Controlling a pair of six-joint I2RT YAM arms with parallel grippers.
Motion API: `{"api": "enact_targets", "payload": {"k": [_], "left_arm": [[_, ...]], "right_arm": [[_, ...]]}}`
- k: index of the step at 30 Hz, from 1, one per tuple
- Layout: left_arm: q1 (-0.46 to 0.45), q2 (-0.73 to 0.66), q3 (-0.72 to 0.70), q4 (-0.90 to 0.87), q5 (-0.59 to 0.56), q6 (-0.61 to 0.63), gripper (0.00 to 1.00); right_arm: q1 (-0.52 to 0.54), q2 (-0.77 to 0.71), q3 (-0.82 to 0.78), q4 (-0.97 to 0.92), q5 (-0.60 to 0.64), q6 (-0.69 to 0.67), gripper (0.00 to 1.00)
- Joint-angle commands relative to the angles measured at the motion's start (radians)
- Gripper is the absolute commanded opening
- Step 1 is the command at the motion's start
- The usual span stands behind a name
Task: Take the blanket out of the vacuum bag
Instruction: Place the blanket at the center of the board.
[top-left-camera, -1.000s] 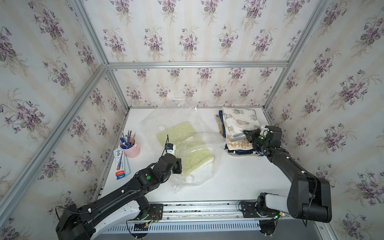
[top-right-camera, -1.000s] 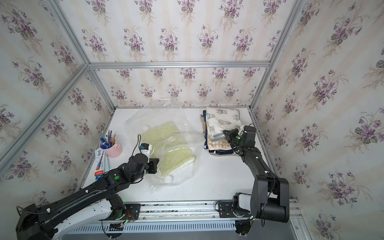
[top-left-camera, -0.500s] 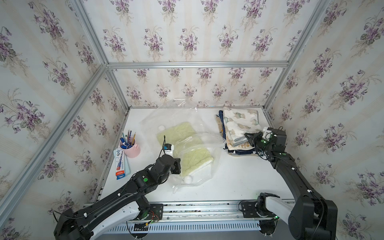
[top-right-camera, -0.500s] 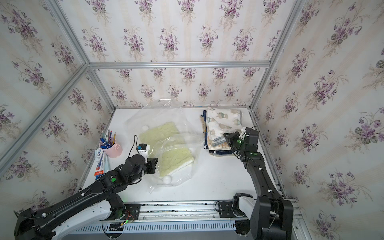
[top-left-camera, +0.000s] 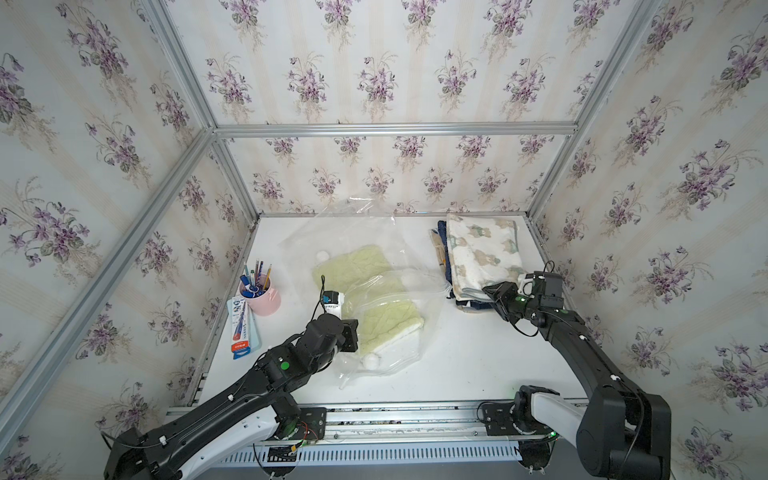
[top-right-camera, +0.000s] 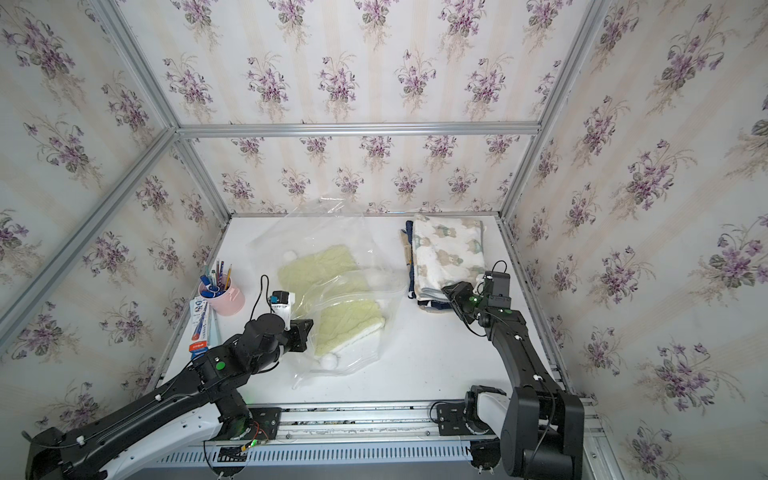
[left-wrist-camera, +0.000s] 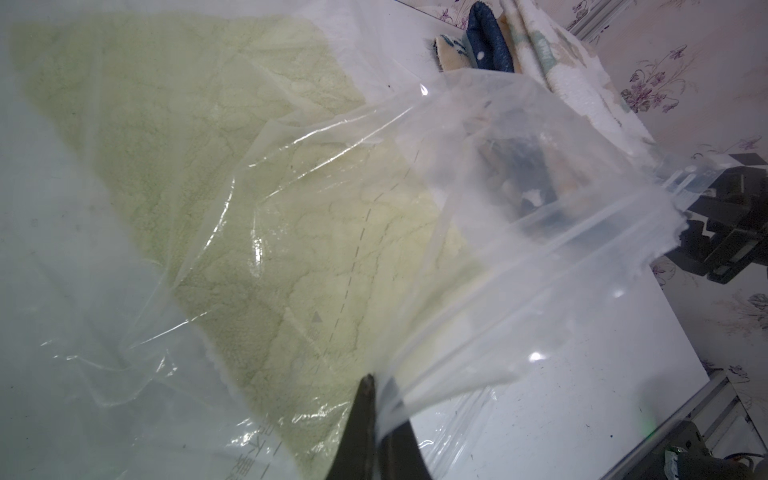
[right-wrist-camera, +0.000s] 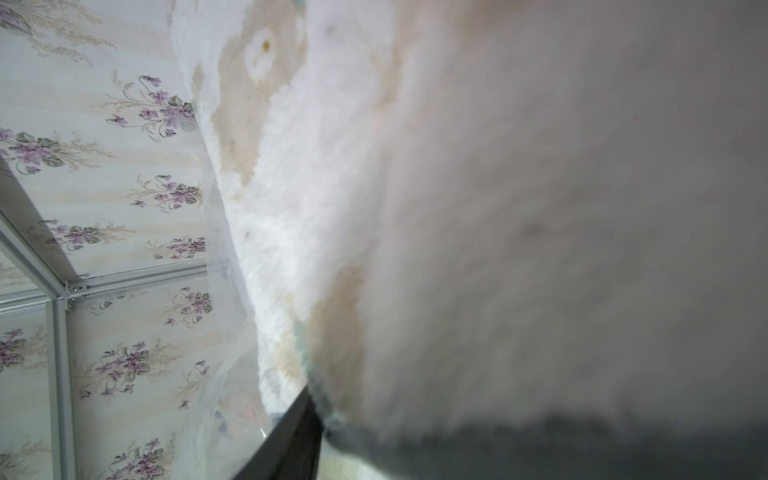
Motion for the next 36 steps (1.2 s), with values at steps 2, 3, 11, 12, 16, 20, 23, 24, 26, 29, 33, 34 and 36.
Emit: {"api": "enact_targets", "payload": {"k": [2,3,11,12,16,20,23,24,26,29,33,34,36], "left_arm": [[0.001,-0.001,-0.005,0.002,0.002,-0.001,0.07],[0.001,-0.002,-0.007,-0.001,0.006,-0.001,0.07],[0.001,-0.021,-0.010,-0.009,0.018,0.010,0.08],[0.001,-0.019,-0.007,-0.012,0.022,0.012,0.08],[0.001,-0.005,0.002,-0.021,0.037,0.018,0.08],[0.001,0.007,0.019,-0.049,0.052,0.023,0.08],[0.001,0.020,0.026,-0.055,0.071,0.030,0.08],[0.001,0.025,0.029,-0.059,0.074,0.033,0.08],[0.001,0.030,0.035,-0.068,0.077,0.042,0.08],[0.001,0.031,0.039,-0.072,0.085,0.055,0.08],[0.001,0.044,0.052,-0.084,0.094,0.065,0.08],[0.002,0.049,0.056,-0.086,0.099,0.065,0.08],[0.001,0.063,0.066,-0.090,0.119,0.068,0.08]], "right_arm": [[0.000,-0.049,0.022,-0.173,0.044,-0.101,0.53],[0.000,-0.075,0.025,-0.199,0.052,-0.106,0.53],[0.002,-0.202,0.162,-0.257,0.022,-0.091,0.46],[0.002,-0.187,0.180,-0.240,0.016,-0.087,0.43],[0.002,-0.090,0.224,-0.170,0.012,-0.085,0.37],[0.001,0.004,0.205,-0.056,0.062,-0.076,0.35],[0.001,0.069,0.152,0.039,0.090,-0.056,0.35],[0.001,0.095,0.133,0.069,0.092,-0.054,0.35],[0.001,0.144,0.111,0.093,0.115,-0.056,0.35],[0.000,0.202,0.095,0.107,0.133,-0.072,0.35],[-0.001,0.217,0.095,0.098,0.132,-0.084,0.36],[-0.002,0.209,0.098,0.088,0.134,-0.084,0.37],[-0.001,0.181,0.116,0.051,0.128,-0.093,0.38]]}}
